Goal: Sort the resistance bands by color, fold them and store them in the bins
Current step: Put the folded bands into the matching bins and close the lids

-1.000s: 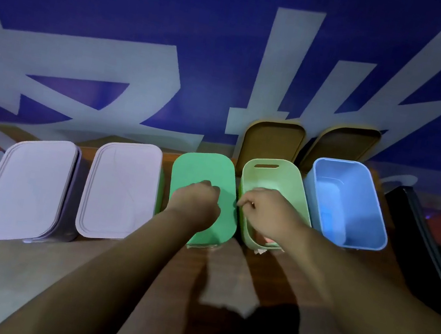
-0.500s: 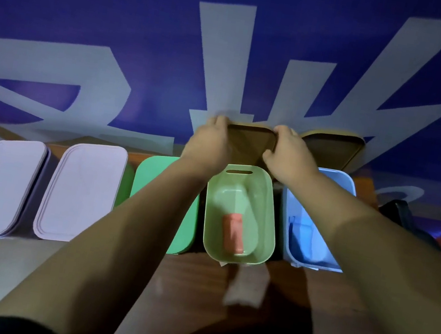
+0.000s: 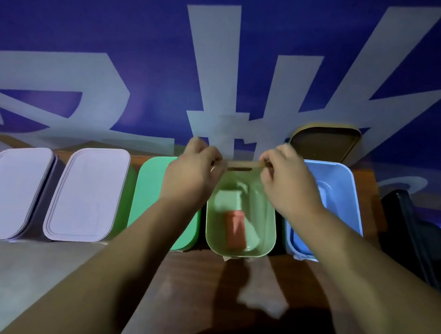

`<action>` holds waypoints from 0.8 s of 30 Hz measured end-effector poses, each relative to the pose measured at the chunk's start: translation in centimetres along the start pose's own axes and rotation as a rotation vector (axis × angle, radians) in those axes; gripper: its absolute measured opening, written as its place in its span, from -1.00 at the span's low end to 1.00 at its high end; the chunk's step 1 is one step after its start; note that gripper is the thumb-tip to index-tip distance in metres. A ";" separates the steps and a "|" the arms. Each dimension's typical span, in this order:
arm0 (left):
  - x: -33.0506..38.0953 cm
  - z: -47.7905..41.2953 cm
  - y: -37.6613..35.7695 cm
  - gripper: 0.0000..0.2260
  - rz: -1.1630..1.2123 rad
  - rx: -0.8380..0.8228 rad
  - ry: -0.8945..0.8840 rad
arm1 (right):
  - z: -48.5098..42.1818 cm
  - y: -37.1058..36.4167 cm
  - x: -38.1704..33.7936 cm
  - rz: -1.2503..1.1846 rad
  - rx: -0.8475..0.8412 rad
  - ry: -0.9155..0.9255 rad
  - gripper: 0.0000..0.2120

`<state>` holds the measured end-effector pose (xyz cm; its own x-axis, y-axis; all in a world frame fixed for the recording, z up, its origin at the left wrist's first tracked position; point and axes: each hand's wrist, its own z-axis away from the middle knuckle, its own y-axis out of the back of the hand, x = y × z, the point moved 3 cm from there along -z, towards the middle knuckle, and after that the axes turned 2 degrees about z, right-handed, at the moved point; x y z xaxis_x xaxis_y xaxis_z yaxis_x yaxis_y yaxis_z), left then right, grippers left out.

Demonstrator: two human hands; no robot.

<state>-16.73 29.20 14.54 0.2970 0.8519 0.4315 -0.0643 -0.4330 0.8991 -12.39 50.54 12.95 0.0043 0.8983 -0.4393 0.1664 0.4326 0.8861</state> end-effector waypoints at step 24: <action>-0.6 13.8 -7.3 -0.68 -0.129 -0.312 -0.289 | 16.8 -4.3 1.1 0.051 -0.260 0.020 -0.77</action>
<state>-3.33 27.79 6.71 0.5726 0.7565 0.3160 -0.2804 -0.1815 0.9426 3.45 48.39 6.13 -0.0135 0.9199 -0.3920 -0.0927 0.3892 0.9165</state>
